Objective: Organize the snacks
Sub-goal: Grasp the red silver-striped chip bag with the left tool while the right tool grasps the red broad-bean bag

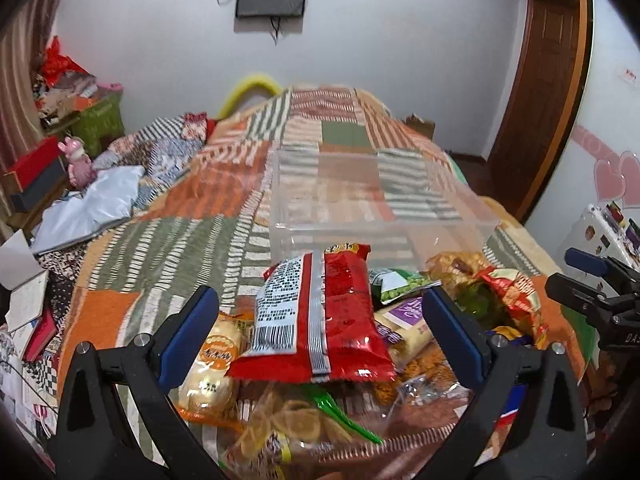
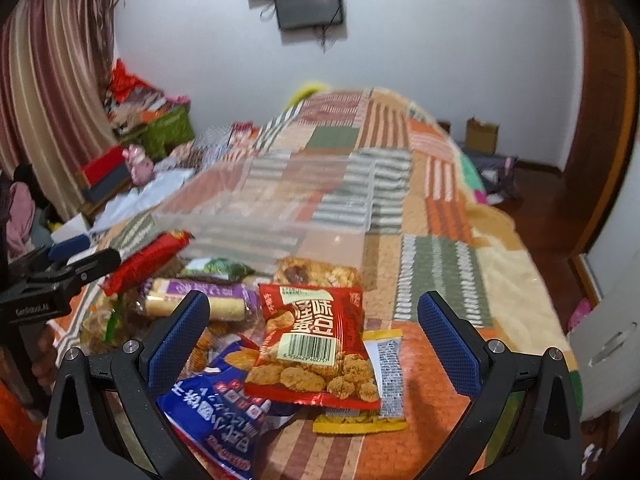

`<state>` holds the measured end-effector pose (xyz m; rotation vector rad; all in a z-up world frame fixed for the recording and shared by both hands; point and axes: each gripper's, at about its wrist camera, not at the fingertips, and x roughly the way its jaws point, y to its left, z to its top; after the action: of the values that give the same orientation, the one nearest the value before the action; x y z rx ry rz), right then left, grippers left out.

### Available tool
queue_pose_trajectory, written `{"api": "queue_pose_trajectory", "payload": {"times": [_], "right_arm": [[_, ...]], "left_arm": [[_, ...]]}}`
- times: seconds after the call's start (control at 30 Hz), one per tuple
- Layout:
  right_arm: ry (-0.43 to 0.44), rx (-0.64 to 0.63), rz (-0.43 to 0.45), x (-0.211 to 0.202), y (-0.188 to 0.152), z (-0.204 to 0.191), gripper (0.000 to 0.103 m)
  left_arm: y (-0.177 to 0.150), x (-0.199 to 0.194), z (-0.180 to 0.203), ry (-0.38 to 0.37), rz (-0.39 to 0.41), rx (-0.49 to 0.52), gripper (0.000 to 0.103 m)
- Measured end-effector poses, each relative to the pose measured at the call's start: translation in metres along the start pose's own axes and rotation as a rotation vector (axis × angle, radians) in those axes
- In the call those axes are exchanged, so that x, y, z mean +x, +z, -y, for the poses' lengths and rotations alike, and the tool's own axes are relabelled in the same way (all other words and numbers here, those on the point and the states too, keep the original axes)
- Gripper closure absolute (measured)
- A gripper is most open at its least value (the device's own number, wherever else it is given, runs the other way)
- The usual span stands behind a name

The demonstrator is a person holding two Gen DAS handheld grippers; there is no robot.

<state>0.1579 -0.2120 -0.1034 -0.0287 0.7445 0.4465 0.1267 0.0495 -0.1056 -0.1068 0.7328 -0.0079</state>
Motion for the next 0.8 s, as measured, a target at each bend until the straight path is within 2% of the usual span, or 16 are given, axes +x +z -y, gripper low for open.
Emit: {"api": "queue_pose_trajectory", "payload": {"times": [0.13,0.17,0.23,0.3,0.4,0.6,0.8], "right_arm": [[0.05,0.027,-0.086,0.017,-0.003,0.012,0.001],[0.055,0.031,-0.1,0.02,-0.004,0.014,0.003],[0.064,0.029,-0.128,0.025,-0.006,0.016,0.008],[0.079,0.033,-0.153,0.028,-0.009,0.018,0.011],[0.11,0.048,-0.188,0.035,-0.011,0.019,0.019],[0.155,0.079,-0.219,0.042,-0.015,0.021,0.026],[0.144,0.061,-0.211,0.041,-0.015,0.019,0.029]], "left_arm": [[0.004,0.022,-0.007,-0.018,-0.066,-0.012,0.0],[0.004,0.026,-0.008,-0.021,-0.079,-0.014,0.001],[0.004,0.034,-0.01,-0.025,-0.104,-0.015,0.006],[0.003,0.043,-0.011,-0.029,-0.143,-0.015,0.018],[0.002,0.054,-0.012,-0.037,-0.177,-0.019,0.019],[0.001,0.059,-0.011,-0.058,-0.203,-0.007,0.021],[0.003,0.067,-0.02,-0.111,-0.265,-0.053,0.023]]}}
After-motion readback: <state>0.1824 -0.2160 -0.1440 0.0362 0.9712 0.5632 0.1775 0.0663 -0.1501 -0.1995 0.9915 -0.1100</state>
